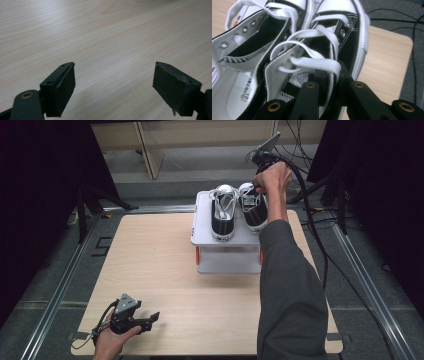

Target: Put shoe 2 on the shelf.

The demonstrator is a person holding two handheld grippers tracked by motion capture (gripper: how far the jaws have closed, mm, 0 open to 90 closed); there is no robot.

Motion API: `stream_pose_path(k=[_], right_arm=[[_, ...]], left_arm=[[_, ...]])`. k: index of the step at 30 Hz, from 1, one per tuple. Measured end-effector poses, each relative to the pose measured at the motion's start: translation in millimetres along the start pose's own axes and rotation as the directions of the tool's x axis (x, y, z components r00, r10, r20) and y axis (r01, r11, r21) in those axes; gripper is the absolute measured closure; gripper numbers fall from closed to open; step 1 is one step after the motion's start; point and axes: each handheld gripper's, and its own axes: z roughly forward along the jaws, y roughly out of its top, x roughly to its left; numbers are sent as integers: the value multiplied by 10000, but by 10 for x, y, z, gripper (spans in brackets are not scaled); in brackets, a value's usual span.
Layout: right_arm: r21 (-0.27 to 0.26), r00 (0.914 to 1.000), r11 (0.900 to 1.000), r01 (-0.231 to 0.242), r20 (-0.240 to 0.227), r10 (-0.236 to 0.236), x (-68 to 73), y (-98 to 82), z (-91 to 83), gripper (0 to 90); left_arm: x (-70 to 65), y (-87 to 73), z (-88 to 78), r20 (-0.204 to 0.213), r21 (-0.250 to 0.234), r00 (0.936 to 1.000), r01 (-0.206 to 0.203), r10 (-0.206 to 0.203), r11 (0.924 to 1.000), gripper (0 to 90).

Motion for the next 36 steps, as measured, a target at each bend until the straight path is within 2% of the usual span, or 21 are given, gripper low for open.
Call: stream_pose_path(k=[1,2,4,7,9,10,11,13,16,20,21,23,24,27,29,31,33,35,36], right_arm=[[-31,9999,9999,-138,-65,138,27,-12,9,831],[-39,9996,9999,-112,-254,111,25,-19,9,829],[-110,9978,9992,-384,-546,377,42,-48,-12,823],[-117,9955,9981,-606,-732,596,50,-74,-14,822],[-9,9943,9978,-668,-830,665,51,-106,7,818],[-29,9935,9978,-665,-925,660,45,-119,15,818],[-64,9929,9978,-661,-993,651,35,-134,23,817],[-53,9922,9973,-729,-1018,720,20,-163,24,813],[24,9910,9972,-743,-1118,741,0,-205,56,803],[63,9959,9986,-516,-743,520,-55,-245,99,775],[144,9966,9984,-547,-609,555,-58,-247,94,763],[-66,9975,9994,-342,-627,337,-80,-250,74,749],[-12,9973,9989,-464,-576,462,-72,-248,42,736],[-537,9980,9980,-342,-555,312,-71,-241,-52,687],[-697,9981,9973,-240,-586,199,-19,-227,-158,675],[-1161,9983,9932,43,-576,-111,20,-220,-252,673],[-1355,9972,9907,142,-705,-239,78,-203,-338,677],[-1356,9959,9901,370,-768,-478,154,-189,-366,674],[-1264,9957,9914,346,-812,-451,197,-184,-352,674]], left_arm=[[-8,-3,-1,2,-20,9999,152,-152,9999,177],[-4,-4,1,78,-105,9999,146,-145,9998,177],[1,-5,2,16,-57,9999,125,-124,9999,177],[-2,-3,-1,-4,31,10000,45,-45,10000,177],[-14,-2,-2,29,-75,9998,192,-192,9998,177],[-12,-2,0,25,-70,9998,181,-181,9998,177],[4,-2,2,-25,11,10000,-13,13,10000,177],[-11,-5,0,7,14,9999,105,-105,9999,177],[-9,-4,2,-11,-17,10000,67,-67,10000,177],[-4,-7,5,-38,7,10000,49,-49,10000,177],[-12,-9,6,10,-24,9998,177,-177,9998,177],[-8,-10,9,-43,27,9999,146,-146,9999,177],[-7,-10,12,-26,37,9999,123,-123,9999,177],[-10,-11,11,-21,21,9999,140,-139,9999,177],[-7,-10,8,-54,34,9999,109,-108,9999,177],[-9,-11,14,7,33,9999,112,-112,9999,177],[-13,-9,10,-36,28,9999,94,-94,10000,177],[-8,-9,12,-20,30,10000,69,-69,10000,177],[-11,-10,10,-41,39,9999,112,-112,9999,177]])
